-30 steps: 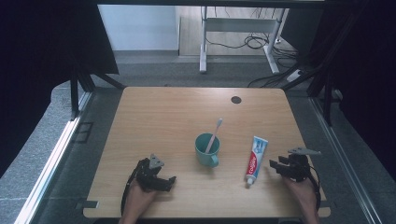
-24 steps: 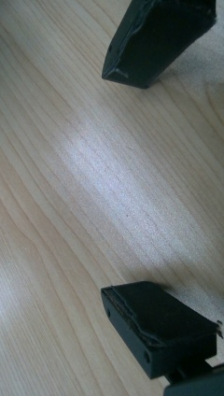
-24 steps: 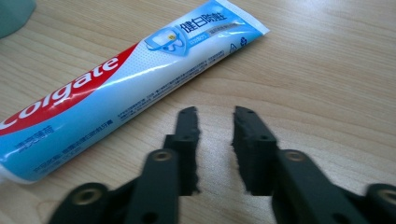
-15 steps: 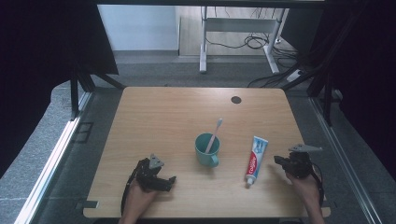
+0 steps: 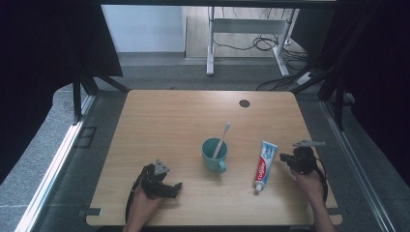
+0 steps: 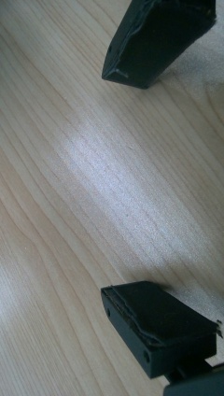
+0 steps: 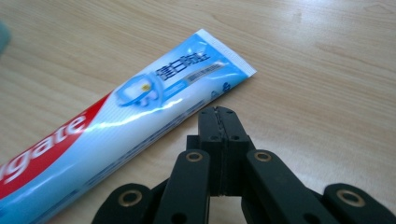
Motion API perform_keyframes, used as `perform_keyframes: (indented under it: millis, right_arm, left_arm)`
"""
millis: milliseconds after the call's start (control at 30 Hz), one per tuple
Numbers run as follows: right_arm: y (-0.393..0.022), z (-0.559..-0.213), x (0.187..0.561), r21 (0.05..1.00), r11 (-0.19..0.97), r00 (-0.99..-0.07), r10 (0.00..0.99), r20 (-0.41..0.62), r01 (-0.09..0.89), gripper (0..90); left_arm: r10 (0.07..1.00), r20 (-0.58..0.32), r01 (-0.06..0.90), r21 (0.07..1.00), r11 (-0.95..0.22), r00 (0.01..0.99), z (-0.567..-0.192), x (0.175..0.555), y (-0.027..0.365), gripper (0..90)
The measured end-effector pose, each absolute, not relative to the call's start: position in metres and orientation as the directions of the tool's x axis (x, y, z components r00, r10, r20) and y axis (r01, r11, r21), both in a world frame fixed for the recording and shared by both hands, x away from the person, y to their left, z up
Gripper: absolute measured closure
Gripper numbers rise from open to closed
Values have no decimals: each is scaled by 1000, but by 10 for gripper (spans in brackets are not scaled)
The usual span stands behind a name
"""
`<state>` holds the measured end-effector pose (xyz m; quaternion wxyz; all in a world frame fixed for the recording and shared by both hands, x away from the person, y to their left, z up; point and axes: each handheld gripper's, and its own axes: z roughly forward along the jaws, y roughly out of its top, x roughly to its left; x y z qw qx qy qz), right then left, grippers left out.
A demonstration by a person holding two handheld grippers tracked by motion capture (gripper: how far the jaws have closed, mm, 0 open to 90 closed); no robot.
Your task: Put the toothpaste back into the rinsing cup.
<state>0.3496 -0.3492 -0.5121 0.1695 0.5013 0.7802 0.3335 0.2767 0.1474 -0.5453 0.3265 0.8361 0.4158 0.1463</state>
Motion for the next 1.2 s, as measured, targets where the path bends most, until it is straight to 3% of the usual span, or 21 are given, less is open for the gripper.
perform_keyframes:
  millis: [600,1200]
  right_arm:
    - [-334,-525,379,657,281,-411,910,49,699,894]
    - [-297,-527,390,664,302,-485,869,104,684,894]
  left_arm:
    - [792,-25,600,668,-441,610,-545,277,148,8]
    - [794,-26,601,668,-439,608,-545,277,148,8]
